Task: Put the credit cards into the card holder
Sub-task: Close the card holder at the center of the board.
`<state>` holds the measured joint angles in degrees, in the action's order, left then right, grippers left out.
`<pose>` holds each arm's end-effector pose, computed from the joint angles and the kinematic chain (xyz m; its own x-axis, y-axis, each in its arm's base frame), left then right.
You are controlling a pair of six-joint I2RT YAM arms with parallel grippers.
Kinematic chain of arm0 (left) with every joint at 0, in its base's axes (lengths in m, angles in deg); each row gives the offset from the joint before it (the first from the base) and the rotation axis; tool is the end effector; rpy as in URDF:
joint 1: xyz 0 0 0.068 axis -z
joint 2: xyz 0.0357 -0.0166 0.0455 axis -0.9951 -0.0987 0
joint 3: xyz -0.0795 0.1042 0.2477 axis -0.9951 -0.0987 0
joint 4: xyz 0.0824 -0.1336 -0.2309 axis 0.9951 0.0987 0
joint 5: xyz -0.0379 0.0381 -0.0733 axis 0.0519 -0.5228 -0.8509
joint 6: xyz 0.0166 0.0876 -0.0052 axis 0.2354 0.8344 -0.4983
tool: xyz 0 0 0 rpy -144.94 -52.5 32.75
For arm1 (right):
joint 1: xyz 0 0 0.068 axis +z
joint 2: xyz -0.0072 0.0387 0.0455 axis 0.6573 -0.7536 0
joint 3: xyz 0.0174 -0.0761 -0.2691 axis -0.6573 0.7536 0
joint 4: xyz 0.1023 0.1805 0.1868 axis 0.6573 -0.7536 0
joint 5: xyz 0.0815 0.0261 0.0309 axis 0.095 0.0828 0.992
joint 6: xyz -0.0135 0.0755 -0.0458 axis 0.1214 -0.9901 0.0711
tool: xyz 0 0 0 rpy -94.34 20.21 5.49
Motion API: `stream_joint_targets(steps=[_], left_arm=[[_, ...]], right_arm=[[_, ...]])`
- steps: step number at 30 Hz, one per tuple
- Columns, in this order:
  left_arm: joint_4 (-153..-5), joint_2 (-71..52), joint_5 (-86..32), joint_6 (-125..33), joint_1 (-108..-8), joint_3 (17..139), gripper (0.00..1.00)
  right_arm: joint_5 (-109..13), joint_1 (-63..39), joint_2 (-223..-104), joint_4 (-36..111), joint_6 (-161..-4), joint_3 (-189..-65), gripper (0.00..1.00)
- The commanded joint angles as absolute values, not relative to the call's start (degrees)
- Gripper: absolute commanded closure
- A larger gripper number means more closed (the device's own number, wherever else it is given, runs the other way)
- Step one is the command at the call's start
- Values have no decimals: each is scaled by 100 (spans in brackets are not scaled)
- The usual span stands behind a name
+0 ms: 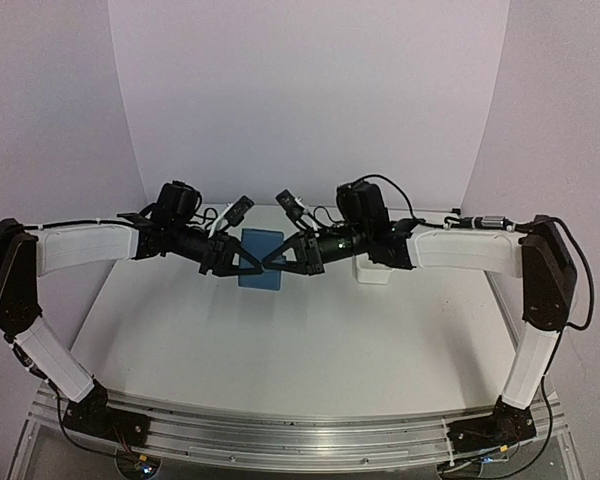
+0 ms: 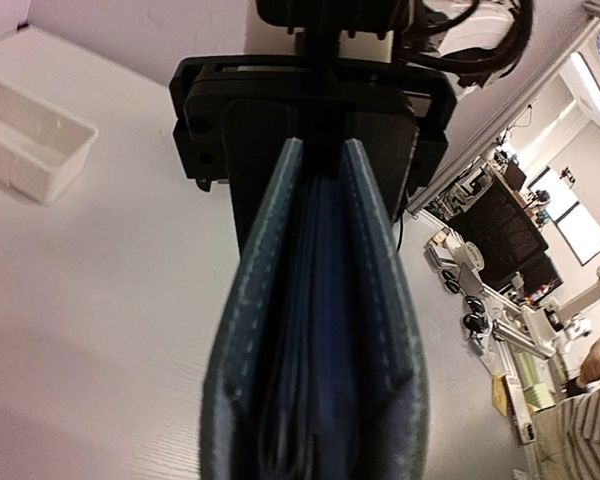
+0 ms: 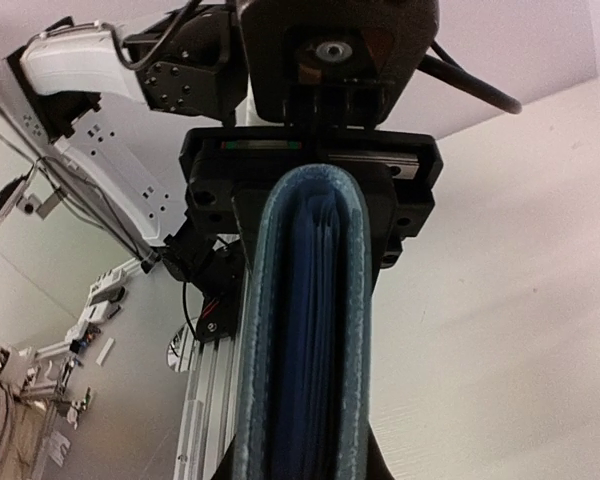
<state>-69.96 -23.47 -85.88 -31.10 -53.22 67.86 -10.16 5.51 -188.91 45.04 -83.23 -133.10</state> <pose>0.2748 -0.2518 0.2604 -0.4213 0.2836 -0.8614 0.8835 -0.0858 -0.4604 0.2927 0.3923 0.2766 -0.3380 -0.2243 -0.9140 -0.9392 0.0178 0.3429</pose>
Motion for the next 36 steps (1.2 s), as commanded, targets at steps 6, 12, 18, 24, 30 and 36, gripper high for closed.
stream_joint_targets(steps=[6, 12, 18, 24, 30, 36], left_arm=[[-8117, -2987, -7423, -4197, -5272, 5858, 54], [-8192, -3017, -6575, -4061, -5422, 5498, 49], [-8583, -2861, -6744, -5059, -5050, 5300, 75], [-9133, -3526, -6795, -6003, -4847, 5043, 84], [-9099, -4437, -6715, -6269, -4706, 5416, 85], [-9506, -5020, -6986, -6608, -4706, 5766, 83]], right_arm=[[-1793, 641, -19069, 7171, -11210, -11115, 100], [-1779, 640, -19472, 7647, -11631, -10602, 100], [-1758, 629, -20270, 9181, -12978, -10481, 100], [-1764, 597, -21042, 10610, -14254, -10405, 100], [-1776, 596, -21399, 10848, -14682, -10545, 100], [-1824, 593, -21713, 11335, -15231, -10554, 100]])
